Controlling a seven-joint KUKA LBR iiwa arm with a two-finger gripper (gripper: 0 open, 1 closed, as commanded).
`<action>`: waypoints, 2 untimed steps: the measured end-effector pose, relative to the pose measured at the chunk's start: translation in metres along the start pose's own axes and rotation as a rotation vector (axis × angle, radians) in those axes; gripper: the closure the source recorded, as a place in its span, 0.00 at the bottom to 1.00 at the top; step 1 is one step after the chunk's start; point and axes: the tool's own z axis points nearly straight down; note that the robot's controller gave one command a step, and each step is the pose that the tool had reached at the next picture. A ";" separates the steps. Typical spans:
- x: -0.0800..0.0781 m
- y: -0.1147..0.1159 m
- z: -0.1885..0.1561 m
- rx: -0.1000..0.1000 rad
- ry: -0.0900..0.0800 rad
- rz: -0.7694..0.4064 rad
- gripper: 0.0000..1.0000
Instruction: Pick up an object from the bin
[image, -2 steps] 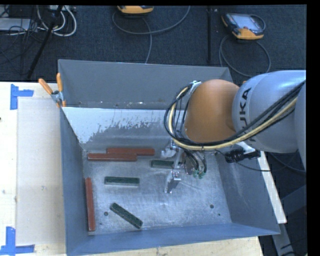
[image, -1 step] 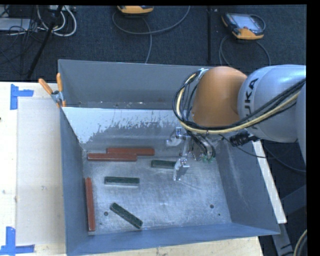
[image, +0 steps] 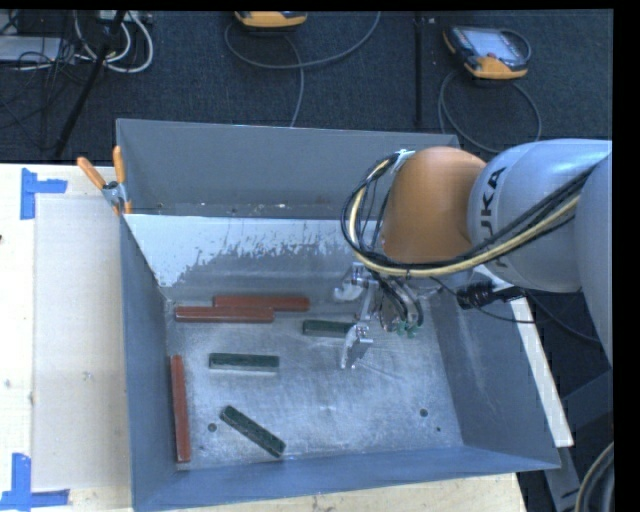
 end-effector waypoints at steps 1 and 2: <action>-0.006 -0.008 0.059 -0.001 -0.005 -0.009 0.00; -0.005 -0.010 0.052 -0.006 -0.019 0.135 1.00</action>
Offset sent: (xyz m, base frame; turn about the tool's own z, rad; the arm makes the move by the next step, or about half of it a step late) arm -0.0028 -0.0125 -0.0601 0.1350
